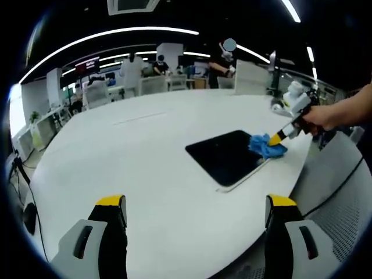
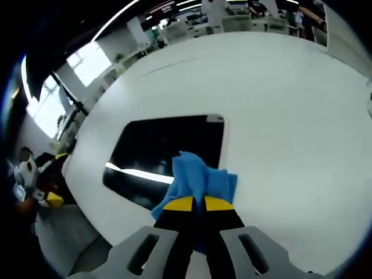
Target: Wipe the mirror surface with the cleaning cloth until all visible marks leave the cleaned area.
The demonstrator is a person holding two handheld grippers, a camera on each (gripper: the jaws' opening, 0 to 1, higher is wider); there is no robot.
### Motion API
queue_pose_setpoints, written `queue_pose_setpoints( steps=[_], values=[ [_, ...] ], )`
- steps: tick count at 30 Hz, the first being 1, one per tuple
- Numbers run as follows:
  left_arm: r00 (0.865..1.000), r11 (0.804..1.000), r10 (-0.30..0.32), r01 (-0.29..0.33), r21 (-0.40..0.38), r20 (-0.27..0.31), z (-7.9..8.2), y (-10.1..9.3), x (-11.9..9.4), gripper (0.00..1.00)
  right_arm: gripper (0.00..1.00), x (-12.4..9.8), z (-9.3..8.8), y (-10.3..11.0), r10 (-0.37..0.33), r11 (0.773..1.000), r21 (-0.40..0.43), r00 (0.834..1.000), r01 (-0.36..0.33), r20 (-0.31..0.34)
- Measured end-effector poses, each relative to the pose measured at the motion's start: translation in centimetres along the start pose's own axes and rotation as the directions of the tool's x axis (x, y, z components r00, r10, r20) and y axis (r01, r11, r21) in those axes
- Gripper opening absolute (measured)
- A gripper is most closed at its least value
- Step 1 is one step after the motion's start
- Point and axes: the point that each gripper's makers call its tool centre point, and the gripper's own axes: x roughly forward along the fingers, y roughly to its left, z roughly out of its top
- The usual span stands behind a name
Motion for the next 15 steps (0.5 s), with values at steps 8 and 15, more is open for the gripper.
queue_pose_setpoints(
  steps=[8,15],
  values=[
    [1.000,0.999,-0.005,0.006,-0.051,0.028,0.7,-0.1,-0.3,0.99,0.00,0.0,0.0,0.0,-0.005,1.000,0.018,1.000,0.005,-0.003],
    [0.996,0.993,-0.055,0.062,-0.104,0.066,1.6,-1.2,-0.7,0.99,0.00,0.0,0.0,0.1,0.001,1.000,0.031,1.000,-0.001,-0.013]
  ],
)
